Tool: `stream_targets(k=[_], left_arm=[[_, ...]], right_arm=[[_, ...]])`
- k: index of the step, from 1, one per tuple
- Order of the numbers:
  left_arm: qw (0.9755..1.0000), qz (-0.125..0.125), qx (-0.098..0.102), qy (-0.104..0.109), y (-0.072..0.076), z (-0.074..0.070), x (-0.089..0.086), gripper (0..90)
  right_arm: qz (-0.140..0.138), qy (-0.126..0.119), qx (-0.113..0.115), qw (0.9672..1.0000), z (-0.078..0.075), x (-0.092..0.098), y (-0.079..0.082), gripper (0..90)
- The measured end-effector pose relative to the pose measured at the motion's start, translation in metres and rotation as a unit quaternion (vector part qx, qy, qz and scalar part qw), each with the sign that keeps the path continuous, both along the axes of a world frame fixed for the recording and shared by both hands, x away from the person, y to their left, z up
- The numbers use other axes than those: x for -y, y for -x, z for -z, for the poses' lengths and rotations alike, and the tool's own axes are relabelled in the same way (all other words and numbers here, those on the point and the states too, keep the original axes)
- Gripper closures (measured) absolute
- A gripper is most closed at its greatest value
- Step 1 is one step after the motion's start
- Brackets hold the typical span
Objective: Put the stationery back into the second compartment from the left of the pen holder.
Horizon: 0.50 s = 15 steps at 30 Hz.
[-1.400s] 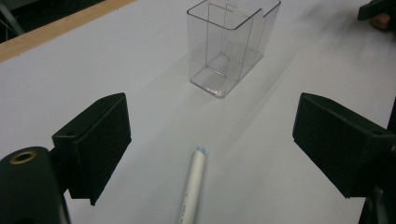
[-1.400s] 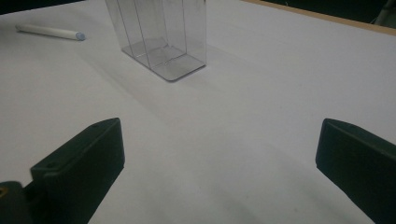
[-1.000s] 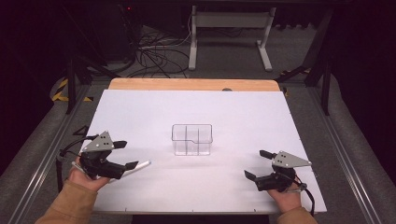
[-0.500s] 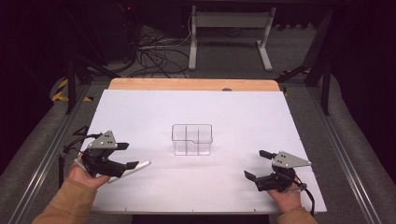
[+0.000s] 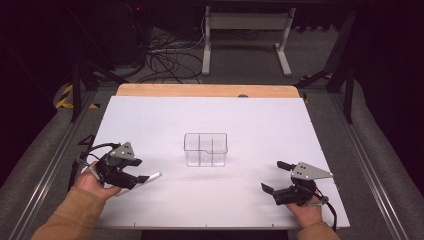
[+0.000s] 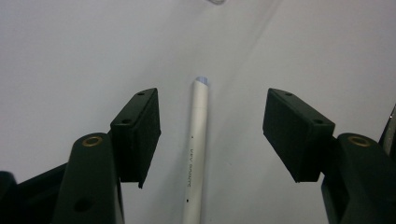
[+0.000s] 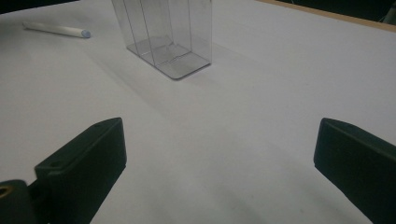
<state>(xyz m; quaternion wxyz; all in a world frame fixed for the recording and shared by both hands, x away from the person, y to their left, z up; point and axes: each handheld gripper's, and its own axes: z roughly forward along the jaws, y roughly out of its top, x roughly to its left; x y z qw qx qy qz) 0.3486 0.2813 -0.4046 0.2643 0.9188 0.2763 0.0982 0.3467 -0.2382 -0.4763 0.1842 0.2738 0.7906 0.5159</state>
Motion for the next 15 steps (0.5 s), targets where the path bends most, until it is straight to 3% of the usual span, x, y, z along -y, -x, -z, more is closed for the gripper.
stream_targets(k=[11, 15], left_arm=[[0.9975, -0.016, -0.061, -0.031, -0.012, 0.012, 0.005, 40.9], [0.9972, -0.016, -0.064, -0.035, -0.014, 0.014, 0.006, 41.8]], right_arm=[[-0.002, -0.002, -0.001, 1.0, 0.0, 0.0, 0.0, 3.0], [-0.002, -0.001, -0.001, 1.0, 0.0, 0.0, 0.0, 3.1]])
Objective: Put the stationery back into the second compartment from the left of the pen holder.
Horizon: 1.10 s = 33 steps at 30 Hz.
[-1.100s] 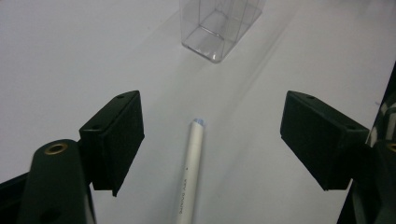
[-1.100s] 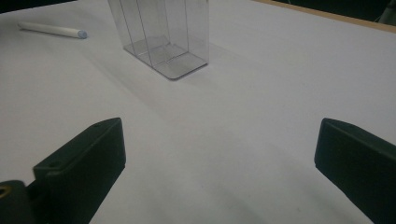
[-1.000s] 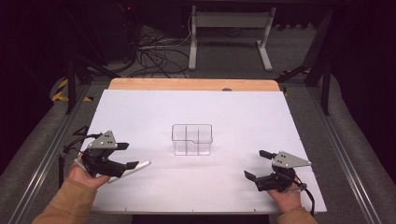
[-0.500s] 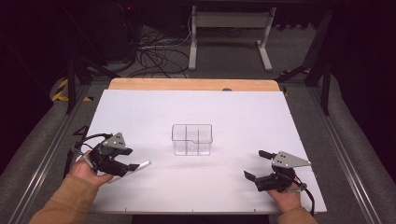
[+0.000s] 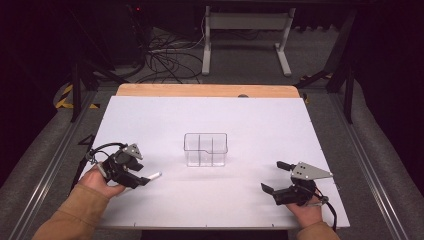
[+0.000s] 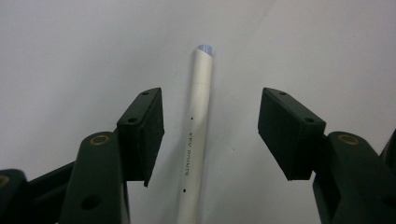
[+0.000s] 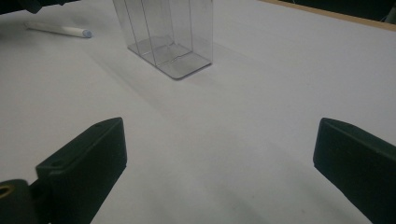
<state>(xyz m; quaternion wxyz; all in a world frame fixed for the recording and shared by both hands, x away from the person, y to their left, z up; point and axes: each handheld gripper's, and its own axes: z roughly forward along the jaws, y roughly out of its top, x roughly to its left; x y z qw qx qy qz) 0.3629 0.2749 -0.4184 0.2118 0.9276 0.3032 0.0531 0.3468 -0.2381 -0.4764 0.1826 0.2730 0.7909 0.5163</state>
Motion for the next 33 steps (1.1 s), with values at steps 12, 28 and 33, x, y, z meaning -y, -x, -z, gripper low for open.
stream_targets(k=[12, 28, 33], left_arm=[[0.9989, -0.005, 0.008, -0.045, 0.002, 0.008, 0.007, 47.1], [0.9964, 0.006, -0.007, -0.084, -0.001, 0.017, 0.014, 62.2], [0.9955, 0.008, -0.015, -0.093, -0.002, 0.02, 0.015, 65.7]], right_arm=[[-0.002, 0.0, -0.001, 1.0, 0.0, 0.0, 0.0, 3.5], [-0.002, 0.001, -0.004, 1.0, 0.0, 0.0, -0.001, 4.0], [-0.004, 0.001, -0.004, 1.0, 0.0, 0.0, -0.001, 4.1]])
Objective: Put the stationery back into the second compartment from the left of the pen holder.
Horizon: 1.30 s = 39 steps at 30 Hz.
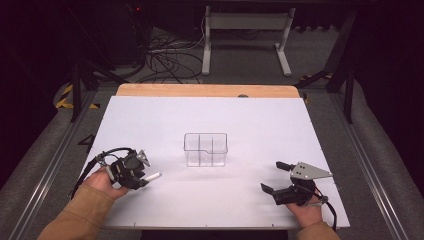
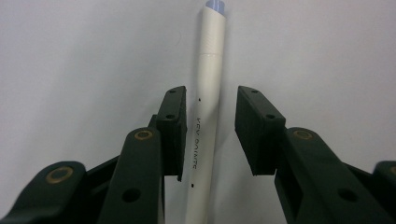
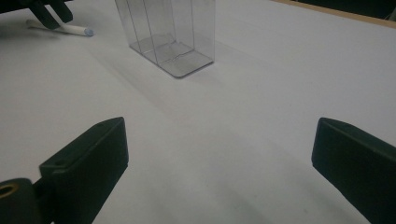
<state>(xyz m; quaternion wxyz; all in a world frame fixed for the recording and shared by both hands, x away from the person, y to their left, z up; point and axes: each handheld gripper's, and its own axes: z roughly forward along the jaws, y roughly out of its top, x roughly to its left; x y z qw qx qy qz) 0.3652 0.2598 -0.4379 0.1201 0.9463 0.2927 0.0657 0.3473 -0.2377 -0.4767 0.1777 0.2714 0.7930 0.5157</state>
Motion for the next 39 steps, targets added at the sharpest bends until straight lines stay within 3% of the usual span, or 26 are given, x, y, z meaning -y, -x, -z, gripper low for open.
stream_targets(k=[8, 14, 28, 39], left_arm=[[0.9998, 0.013, -0.012, -0.013, -0.001, 0.004, 0.002, 72.8], [0.9993, 0.021, -0.011, -0.027, -0.001, 0.008, 0.003, 76.5], [0.9989, 0.03, -0.003, -0.035, 0.001, 0.008, 0.005, 78.1], [0.999, 0.034, 0.029, -0.004, 0.008, -0.011, 0.007, 78.3]], right_arm=[[-0.001, 0.0, 0.0, 1.0, 0.0, 0.0, 0.0, 4.1], [-0.001, -0.001, 0.001, 1.0, 0.0, 0.0, 0.0, 4.1], [-0.001, -0.001, 0.0, 1.0, 0.0, 0.0, 0.0, 4.1], [0.0, -0.002, 0.001, 1.0, 0.0, 0.0, 0.0, 4.1]])
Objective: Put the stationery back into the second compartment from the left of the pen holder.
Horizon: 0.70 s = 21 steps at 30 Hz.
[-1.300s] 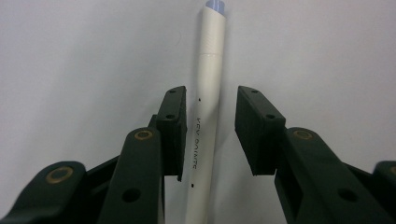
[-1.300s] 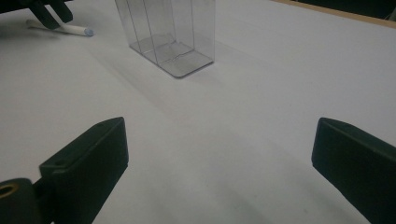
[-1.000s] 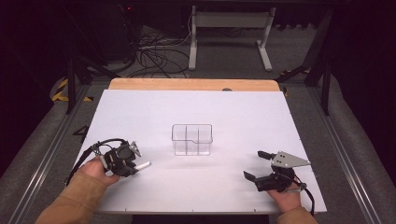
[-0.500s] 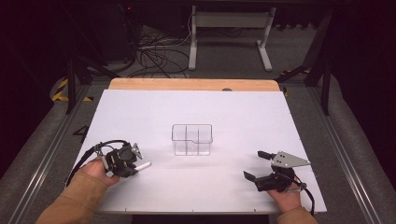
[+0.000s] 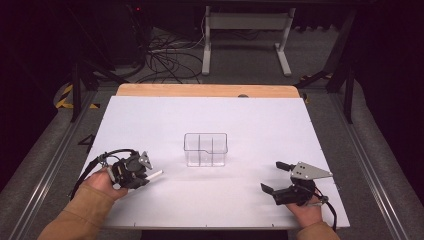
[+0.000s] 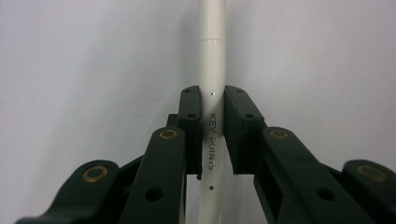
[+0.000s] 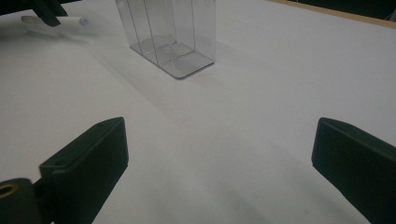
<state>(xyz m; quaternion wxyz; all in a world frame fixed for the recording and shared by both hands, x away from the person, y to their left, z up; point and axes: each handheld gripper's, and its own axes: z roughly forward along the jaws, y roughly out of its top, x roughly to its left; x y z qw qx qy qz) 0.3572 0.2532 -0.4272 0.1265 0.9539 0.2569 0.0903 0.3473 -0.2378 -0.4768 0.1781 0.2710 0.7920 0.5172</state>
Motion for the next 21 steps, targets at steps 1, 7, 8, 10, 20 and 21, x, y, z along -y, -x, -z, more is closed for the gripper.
stream_targets(k=[1, 7, 8, 10, 20, 21], left_arm=[[1.0, 0.0, 0.003, 0.003, 0.001, -0.002, 0.0, 78.3], [0.9996, 0.0, 0.015, 0.023, 0.003, -0.014, -0.002, 78.3], [0.9996, 0.002, 0.018, 0.024, 0.003, -0.015, -0.002, 78.3], [0.9994, 0.0, 0.019, 0.028, 0.004, -0.017, -0.002, 78.3], [0.9967, 0.0, 0.05, 0.064, 0.006, -0.032, -0.005, 78.3], [0.9959, 0.001, 0.057, 0.07, 0.007, -0.033, -0.004, 78.3]], right_arm=[[0.0, 0.0, 0.0, 1.0, 0.0, 0.0, 0.0, 4.0], [0.001, 0.0, 0.0, 1.0, 0.0, 0.0, 0.0, 4.1], [0.001, 0.0, 0.0, 1.0, 0.0, 0.0, 0.0, 4.0], [0.001, 0.0, 0.0, 1.0, 0.0, 0.0, 0.0, 4.1], [0.001, 0.0, 0.0, 1.0, 0.0, 0.0, 0.0, 4.1], [0.001, 0.001, 0.0, 1.0, 0.0, 0.0, 0.0, 4.1]])
